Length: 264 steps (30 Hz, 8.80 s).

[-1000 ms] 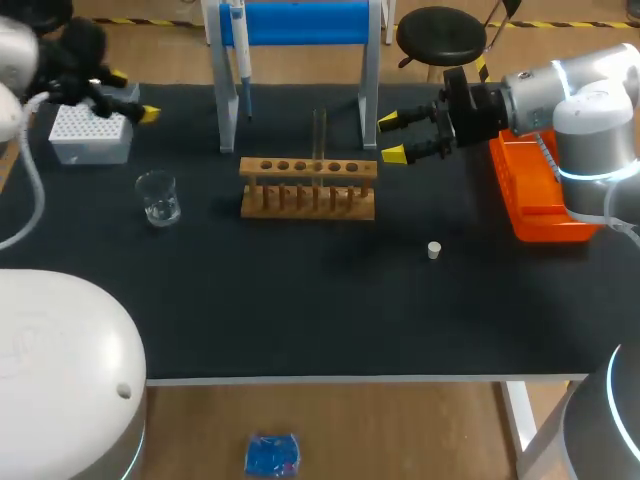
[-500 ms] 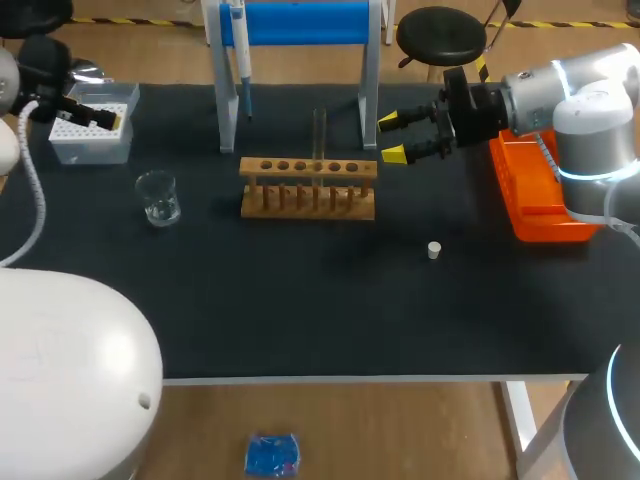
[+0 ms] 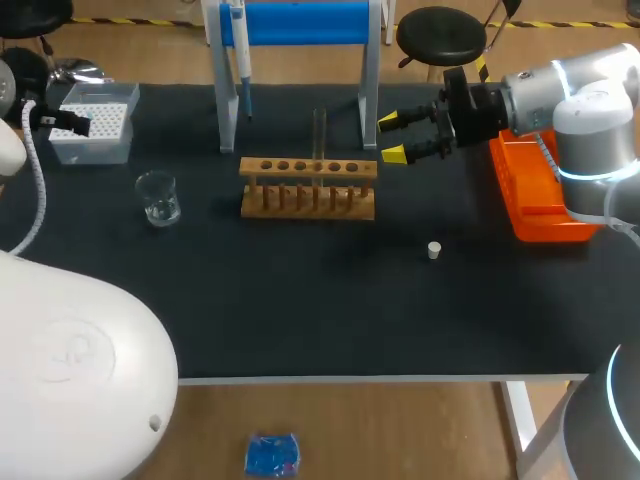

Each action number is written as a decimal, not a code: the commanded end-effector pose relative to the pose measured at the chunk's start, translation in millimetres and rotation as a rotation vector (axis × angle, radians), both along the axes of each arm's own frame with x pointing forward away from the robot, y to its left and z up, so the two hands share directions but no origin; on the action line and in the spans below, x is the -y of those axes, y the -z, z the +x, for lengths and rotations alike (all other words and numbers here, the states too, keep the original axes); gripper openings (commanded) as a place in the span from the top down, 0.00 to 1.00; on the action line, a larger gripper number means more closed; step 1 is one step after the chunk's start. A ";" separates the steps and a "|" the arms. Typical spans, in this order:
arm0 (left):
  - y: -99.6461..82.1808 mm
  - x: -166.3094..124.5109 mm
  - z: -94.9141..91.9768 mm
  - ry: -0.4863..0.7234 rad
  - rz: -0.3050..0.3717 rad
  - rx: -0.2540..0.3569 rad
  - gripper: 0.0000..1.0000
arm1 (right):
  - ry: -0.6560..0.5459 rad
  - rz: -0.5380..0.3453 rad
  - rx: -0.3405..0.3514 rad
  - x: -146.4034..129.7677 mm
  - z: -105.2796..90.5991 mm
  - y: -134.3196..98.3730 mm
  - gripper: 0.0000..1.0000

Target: Invert the test tube, pick up the pipette, mount the tip to pipette, aspirate from beaker and dispense into the tube, eject the tip, return the pipette, and cap with the stopper.

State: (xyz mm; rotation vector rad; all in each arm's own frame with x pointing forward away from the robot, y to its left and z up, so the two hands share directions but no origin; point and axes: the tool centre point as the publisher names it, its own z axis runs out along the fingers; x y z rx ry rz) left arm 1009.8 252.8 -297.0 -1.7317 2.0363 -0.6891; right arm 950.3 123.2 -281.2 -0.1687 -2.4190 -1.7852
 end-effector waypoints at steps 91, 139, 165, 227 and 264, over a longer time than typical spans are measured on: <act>59.8 13.9 115.6 -0.222 -0.016 0.220 0.22 | 0.001 -0.001 0.001 0.0 -0.5 0.0 0.00; 70.5 10.4 121.9 -0.232 0.056 0.204 1.00 | 0.001 -0.001 0.001 0.0 -0.5 0.0 0.00; 71.5 8.7 119.6 -0.232 0.091 0.215 0.42 | 0.001 -0.001 0.001 0.0 -0.5 0.0 0.00; 64.9 6.7 119.8 -0.258 0.067 0.226 1.00 | 0.001 -0.001 0.001 0.0 -0.5 0.0 0.00; 28.9 8.3 112.9 -0.257 0.087 0.289 1.00 | 0.001 -0.001 0.001 0.0 -0.5 0.0 0.00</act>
